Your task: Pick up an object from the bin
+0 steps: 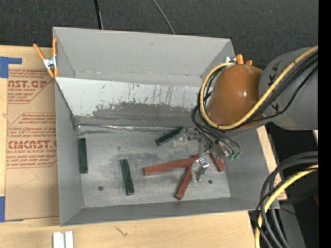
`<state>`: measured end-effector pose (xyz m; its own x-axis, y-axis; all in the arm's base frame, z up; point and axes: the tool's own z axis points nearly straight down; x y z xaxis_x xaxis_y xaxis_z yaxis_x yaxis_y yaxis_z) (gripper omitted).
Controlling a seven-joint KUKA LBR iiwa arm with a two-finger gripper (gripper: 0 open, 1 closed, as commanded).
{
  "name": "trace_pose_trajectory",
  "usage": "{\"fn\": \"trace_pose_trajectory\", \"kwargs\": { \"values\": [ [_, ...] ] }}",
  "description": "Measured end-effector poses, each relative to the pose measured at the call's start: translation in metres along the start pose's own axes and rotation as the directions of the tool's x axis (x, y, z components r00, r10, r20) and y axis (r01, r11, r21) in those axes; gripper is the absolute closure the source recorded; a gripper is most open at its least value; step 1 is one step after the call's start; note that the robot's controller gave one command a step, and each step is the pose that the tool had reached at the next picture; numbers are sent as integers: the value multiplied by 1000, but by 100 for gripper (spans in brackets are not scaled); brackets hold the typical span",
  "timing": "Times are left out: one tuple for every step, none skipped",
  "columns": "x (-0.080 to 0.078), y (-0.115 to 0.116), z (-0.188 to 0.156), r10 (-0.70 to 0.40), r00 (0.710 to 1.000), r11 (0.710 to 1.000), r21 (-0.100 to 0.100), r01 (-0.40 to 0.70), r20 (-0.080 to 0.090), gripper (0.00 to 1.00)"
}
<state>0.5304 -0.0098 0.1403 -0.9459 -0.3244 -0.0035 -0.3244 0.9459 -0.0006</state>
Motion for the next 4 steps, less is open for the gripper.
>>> {"fn": "trace_pose_trajectory", "kwargs": {
  "values": [
    [15,7,14,97,995,995,-1,-97,-2,0],
    [-1,22,61,0,1000,1000,1,0,-8,0],
    [-1,22,61,2,1000,1000,0,-2,1,100],
    [-1,22,61,1,1000,1000,1,-1,1,100]
  ]
}}
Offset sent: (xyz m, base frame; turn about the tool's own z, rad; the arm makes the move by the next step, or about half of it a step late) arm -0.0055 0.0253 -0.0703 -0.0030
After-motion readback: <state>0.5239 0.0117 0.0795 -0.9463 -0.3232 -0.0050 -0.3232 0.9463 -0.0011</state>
